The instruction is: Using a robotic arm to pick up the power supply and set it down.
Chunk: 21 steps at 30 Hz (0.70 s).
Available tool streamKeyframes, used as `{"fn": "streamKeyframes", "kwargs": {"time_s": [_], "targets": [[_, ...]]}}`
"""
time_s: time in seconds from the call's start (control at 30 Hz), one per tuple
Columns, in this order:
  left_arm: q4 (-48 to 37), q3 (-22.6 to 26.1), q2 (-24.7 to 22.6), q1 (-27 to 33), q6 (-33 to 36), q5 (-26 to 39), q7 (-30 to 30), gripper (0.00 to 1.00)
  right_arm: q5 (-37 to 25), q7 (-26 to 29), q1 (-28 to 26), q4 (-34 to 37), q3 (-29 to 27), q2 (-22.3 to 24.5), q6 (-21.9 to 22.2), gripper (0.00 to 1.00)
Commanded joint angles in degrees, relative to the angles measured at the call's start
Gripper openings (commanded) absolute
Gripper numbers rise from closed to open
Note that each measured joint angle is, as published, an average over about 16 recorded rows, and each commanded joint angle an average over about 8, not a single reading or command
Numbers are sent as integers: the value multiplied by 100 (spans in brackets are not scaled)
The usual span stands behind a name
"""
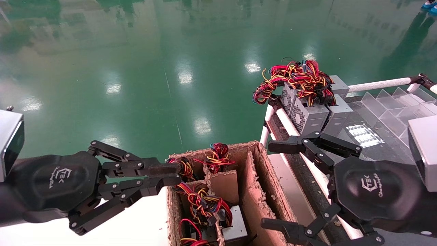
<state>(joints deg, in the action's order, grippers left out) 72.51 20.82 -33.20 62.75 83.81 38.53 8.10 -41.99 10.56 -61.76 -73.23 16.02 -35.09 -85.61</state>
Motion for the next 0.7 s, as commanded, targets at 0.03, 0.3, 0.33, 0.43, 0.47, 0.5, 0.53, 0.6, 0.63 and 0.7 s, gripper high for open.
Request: {"fn": "streamKeyframes", "kwargs": {"time_s": [0.03,0.3,0.33,0.43,0.47,0.5,0.53,0.6,0.63,0.7], "targets": [[0,0,0,0,0,0,0,0,0,0,0,0,0,0,0,100],[0,0,0,0,0,0,0,52,0,0,0,0,0,0,0,100],[0,0,0,0,0,0,0,65,0,0,0,0,0,0,0,100],[0,0,0,0,0,0,0,99,0,0,0,0,0,0,0,100],[0,0,0,0,0,0,0,100,0,0,0,0,0,0,0,100],[0,0,0,0,0,0,0,100,0,0,0,0,0,0,0,100],[0,0,0,0,0,0,0,100,0,0,0,0,0,0,0,100],[0,0,0,0,0,0,0,100,0,0,0,0,0,0,0,100],[0,0,0,0,0,0,0,100,0,0,0,0,0,0,0,100],[0,0,0,0,0,0,0,100,0,0,0,0,0,0,0,100]]}}
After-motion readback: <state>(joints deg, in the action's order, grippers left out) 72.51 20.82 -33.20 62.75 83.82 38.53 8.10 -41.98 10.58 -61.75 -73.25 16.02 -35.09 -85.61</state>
